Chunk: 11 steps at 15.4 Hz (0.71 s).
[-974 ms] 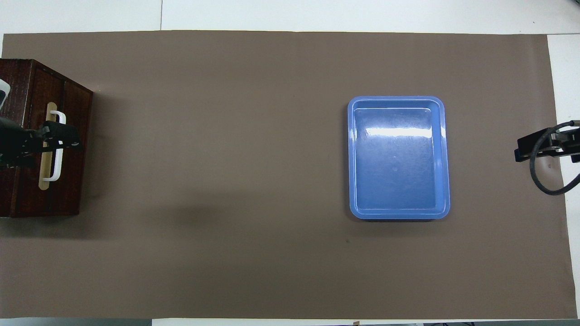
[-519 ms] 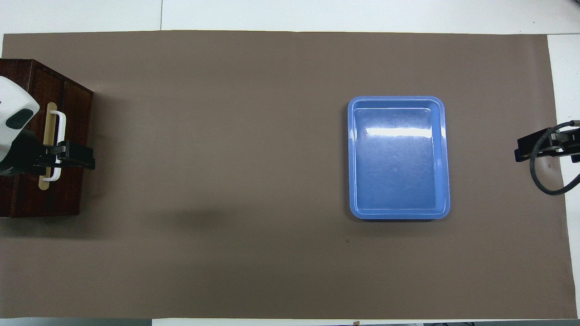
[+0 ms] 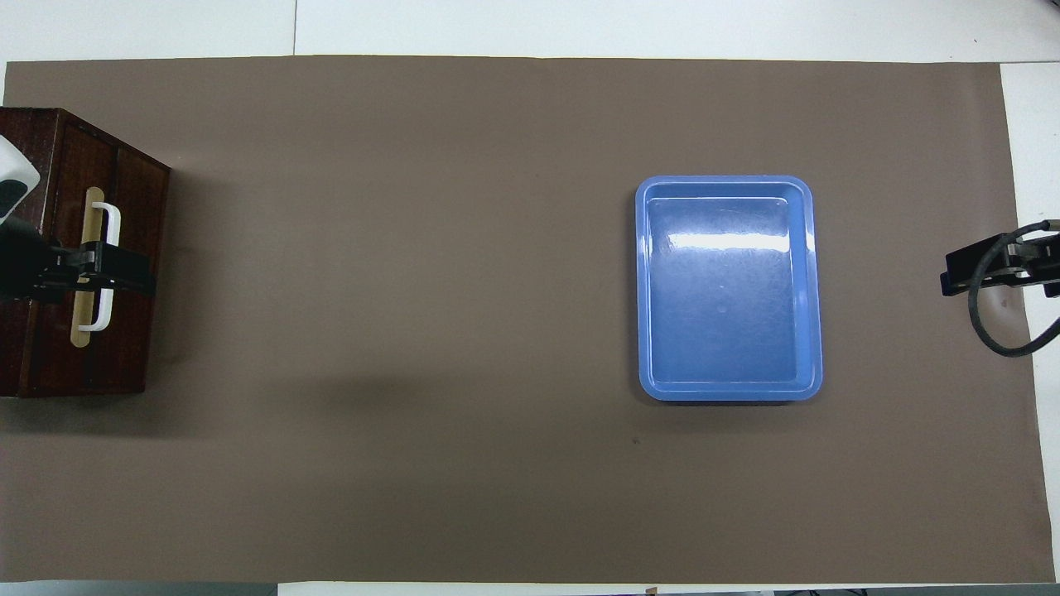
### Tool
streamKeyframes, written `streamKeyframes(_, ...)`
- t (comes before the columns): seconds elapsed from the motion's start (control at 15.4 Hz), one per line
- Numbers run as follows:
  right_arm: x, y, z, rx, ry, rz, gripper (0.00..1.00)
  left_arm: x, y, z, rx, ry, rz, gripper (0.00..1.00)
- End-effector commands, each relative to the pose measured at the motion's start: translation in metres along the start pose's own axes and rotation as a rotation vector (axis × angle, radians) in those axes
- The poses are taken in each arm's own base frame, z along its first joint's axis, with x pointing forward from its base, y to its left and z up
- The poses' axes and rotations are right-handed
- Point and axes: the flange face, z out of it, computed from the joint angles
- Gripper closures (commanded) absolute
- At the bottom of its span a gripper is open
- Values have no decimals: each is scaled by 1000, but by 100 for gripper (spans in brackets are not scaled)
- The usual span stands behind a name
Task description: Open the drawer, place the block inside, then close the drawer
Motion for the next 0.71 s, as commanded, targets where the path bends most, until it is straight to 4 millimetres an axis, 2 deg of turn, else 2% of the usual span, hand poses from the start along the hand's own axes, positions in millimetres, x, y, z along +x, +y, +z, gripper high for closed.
streamKeyframes(0.0, 3, 0, -3, 18, 4, -5, 0, 8, 4, 4, -15, -41, 28, 0)
streamKeyframes(0.06, 3, 0, -3, 18, 4, -5, 0, 5, 6, 11, -13, -55, 38, 0)
streamKeyframes(0.65, 3, 0, -3, 18, 4, -5, 0, 3, 13, 11, -12, -54, 56, 0)
